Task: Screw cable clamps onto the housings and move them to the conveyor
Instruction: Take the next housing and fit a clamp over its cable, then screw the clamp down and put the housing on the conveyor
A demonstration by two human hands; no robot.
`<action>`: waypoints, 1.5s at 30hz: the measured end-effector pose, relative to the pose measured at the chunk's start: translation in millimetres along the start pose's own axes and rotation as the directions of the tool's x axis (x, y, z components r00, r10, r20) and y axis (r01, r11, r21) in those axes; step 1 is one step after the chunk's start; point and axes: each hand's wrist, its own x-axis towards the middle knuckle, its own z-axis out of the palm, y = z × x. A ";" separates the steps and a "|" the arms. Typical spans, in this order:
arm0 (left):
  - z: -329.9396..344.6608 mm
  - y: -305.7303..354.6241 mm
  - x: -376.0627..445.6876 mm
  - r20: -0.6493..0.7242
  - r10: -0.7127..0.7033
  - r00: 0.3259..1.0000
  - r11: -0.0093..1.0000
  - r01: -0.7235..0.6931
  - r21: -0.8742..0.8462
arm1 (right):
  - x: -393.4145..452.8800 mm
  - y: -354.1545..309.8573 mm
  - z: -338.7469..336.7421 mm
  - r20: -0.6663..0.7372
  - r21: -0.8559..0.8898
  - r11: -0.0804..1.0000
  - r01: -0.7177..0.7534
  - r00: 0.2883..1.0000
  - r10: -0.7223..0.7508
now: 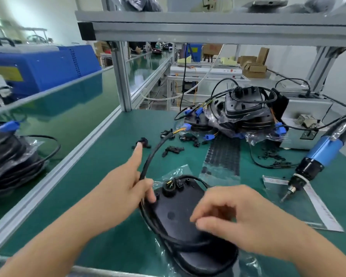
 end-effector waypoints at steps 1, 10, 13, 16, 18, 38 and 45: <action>4.7 -3.2 -9.8 -0.017 0.006 1.000 0.998 -0.005 0.062 | 1.1 6.8 0.1 -0.155 -0.078 0.996 -0.043 0.987 0.030; 40.9 -3.2 -31.6 -0.004 -0.291 0.957 0.944 0.286 -0.165 | 25.4 41.3 16.5 -0.111 -0.281 0.878 -0.387 0.922 0.371; 45.9 -5.2 -31.6 -0.081 -0.359 0.930 0.900 0.321 -0.295 | 36.2 38.0 24.3 -0.188 -0.233 0.898 -0.374 0.923 0.336; 42.0 -4.6 -34.4 -0.219 -0.414 0.883 0.793 0.232 -0.564 | 52.6 29.0 35.8 -0.249 -0.115 0.934 -0.338 0.920 0.302; 34.7 -5.4 -36.2 -0.251 -0.419 0.873 0.699 0.133 -0.703 | 67.4 18.7 44.9 -0.294 -0.027 0.955 -0.296 0.915 0.275; -217.6 -70.9 -186.9 -0.736 -0.560 0.381 0.776 -0.070 -0.627 | 213.9 -8.0 167.4 -0.149 0.623 0.782 -0.035 0.975 0.163; -282.2 -119.7 -157.6 -0.622 -0.770 0.142 0.632 0.042 -0.773 | 210.9 -1.5 167.2 -0.175 0.635 0.773 -0.012 0.972 0.159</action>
